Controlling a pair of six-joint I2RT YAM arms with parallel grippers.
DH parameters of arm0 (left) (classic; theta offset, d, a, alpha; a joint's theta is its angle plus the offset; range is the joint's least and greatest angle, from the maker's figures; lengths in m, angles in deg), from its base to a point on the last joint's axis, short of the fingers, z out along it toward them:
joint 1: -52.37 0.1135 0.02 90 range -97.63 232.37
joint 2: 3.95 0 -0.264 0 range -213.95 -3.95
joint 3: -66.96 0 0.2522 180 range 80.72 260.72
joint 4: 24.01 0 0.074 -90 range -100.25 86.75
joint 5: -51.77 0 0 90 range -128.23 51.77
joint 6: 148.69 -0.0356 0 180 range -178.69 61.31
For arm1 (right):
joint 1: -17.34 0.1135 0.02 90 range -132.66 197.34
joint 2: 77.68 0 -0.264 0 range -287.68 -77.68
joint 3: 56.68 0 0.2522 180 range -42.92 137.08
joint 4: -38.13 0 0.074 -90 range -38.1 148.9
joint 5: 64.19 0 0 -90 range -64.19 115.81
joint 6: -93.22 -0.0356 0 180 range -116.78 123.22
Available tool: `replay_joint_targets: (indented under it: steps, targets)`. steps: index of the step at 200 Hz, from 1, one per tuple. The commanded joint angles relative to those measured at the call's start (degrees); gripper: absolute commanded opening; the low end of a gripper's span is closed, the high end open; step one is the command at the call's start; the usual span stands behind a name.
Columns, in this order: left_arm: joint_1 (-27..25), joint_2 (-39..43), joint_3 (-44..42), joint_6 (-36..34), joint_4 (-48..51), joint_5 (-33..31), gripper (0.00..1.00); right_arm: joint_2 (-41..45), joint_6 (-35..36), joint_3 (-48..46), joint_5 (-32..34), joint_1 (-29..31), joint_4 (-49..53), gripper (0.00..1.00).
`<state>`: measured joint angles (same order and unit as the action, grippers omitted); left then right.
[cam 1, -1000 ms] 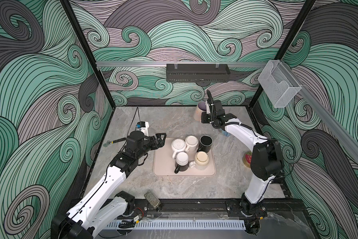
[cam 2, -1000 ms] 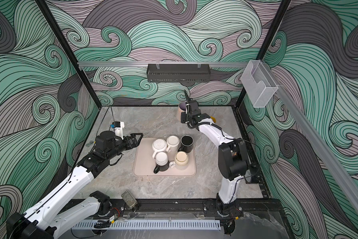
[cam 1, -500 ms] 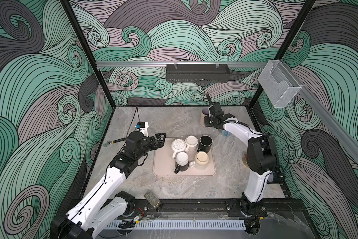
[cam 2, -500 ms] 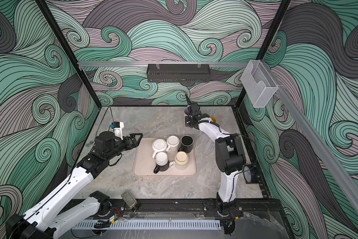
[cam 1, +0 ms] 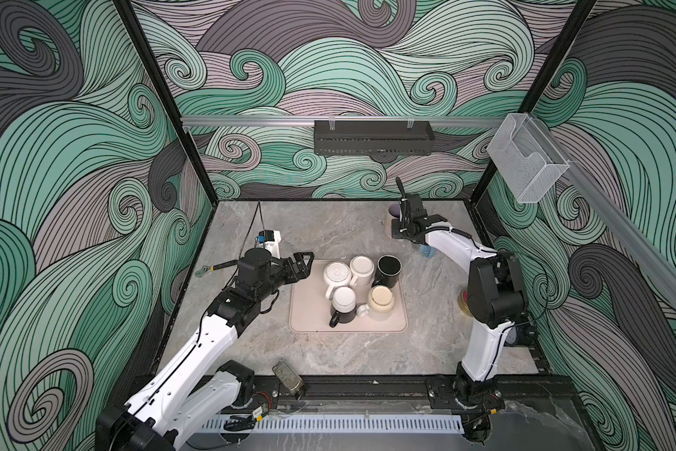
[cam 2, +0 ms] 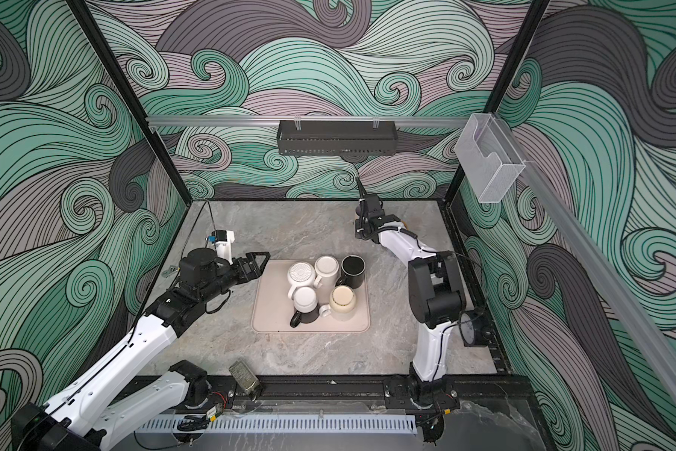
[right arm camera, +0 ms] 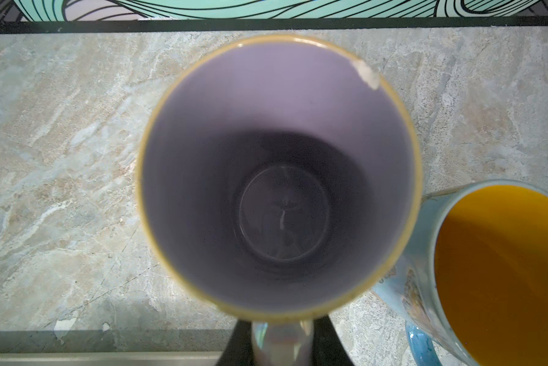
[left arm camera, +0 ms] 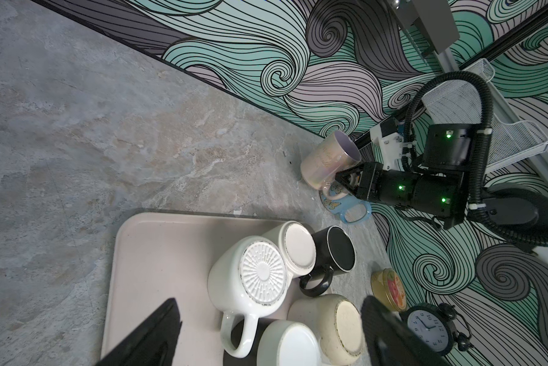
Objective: Turn the mug right side up
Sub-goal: 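Lower the pink mug upright beside the blue mug with the right gripper, then open the right gripper and lift it off the pink mug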
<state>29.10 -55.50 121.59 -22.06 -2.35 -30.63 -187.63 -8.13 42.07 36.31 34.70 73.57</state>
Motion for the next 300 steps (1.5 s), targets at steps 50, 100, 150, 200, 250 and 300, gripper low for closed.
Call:
replay_joint_targets:
  steps: [50,100,150,200,250,300]
  targets:
    - [0.4,-0.6,-0.3,0.3,-0.8,1.4,0.90,0.7,-1.3,-0.7,2.5,-0.5,-6.3,0.00]
    - [0.4,-0.5,-0.3,0.2,-0.5,1.5,0.90,0.9,-1.9,-2.5,2.7,-0.6,-7.5,0.00]
    - [0.4,-0.8,-0.4,0.2,-0.6,2.2,0.90,1.2,-2.0,-4.1,2.8,-0.8,-8.6,0.00]
    - [0.4,-0.7,-0.4,0.3,-0.1,2.7,0.90,1.8,-2.7,-5.5,2.7,-0.8,-9.3,0.00]
    - [0.3,-0.1,-0.8,0.5,0.3,2.6,0.91,3.5,-3.6,-8.2,2.6,-0.8,-9.6,0.00]
    - [0.4,0.6,-1.2,0.7,0.5,2.7,0.90,5.8,-3.6,-11.6,3.6,-0.8,-9.9,0.00]
